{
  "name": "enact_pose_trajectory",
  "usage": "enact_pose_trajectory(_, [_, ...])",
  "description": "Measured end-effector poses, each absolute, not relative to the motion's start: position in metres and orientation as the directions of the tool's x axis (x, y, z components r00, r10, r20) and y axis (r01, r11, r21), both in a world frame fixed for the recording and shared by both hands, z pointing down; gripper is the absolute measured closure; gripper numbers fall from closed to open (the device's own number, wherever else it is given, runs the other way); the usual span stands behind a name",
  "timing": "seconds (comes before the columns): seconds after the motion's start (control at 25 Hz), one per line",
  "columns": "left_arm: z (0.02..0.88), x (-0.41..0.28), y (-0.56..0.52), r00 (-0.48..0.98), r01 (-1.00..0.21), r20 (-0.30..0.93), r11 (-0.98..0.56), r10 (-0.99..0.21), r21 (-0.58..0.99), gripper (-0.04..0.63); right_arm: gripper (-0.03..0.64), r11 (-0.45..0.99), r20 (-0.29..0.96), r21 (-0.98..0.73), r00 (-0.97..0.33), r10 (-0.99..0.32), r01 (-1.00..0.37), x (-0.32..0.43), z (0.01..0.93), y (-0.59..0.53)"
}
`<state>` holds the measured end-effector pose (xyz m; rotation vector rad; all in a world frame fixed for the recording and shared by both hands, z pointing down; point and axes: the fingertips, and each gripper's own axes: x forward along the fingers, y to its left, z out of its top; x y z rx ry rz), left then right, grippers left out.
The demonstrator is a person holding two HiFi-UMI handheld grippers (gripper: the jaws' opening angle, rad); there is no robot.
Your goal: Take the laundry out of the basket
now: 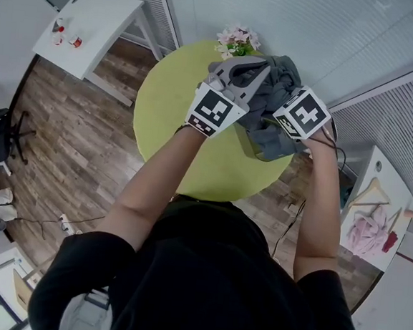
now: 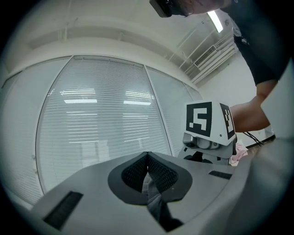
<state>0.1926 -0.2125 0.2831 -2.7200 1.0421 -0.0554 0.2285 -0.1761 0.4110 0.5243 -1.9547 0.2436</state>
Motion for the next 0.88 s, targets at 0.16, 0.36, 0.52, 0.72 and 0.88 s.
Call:
enact_pose_trajectory(0.16, [0.262, 0.164, -0.203, 0.733, -0.673, -0.073, -0.704, -0.677, -0.228, 0.586, 0.256, 0.895, 0.892, 0.080, -0.369, -0.260, -0.439, 0.200, 0.397, -0.166])
enact_pose_trajectory(0.36, [0.248, 0.119, -0.184, 0.704, -0.701, -0.088, -0.669, -0.705, -0.246, 0.586, 0.256, 0.913, 0.884, 0.095, -0.388, -0.261, -0.397, 0.154, 0.386, -0.153])
enact_pose_trajectory(0.52, [0.247, 0.077, -0.171, 0.672, -0.729, -0.091, -0.635, -0.735, -0.256, 0.586, 0.256, 0.928, 0.877, 0.096, -0.410, -0.250, -0.360, 0.112, 0.381, -0.142])
enact_pose_trajectory(0.72, [0.253, 0.031, -0.157, 0.637, -0.759, -0.085, -0.603, -0.766, -0.247, 0.586, 0.256, 0.945, 0.872, 0.084, -0.436, -0.224, -0.317, 0.063, 0.387, -0.126])
enact_pose_trajectory(0.88, [0.263, -0.001, -0.147, 0.618, -0.771, -0.066, -0.587, -0.784, -0.247, 0.586, 0.256, 0.958, 0.878, 0.061, -0.442, -0.185, -0.281, 0.026, 0.401, -0.112])
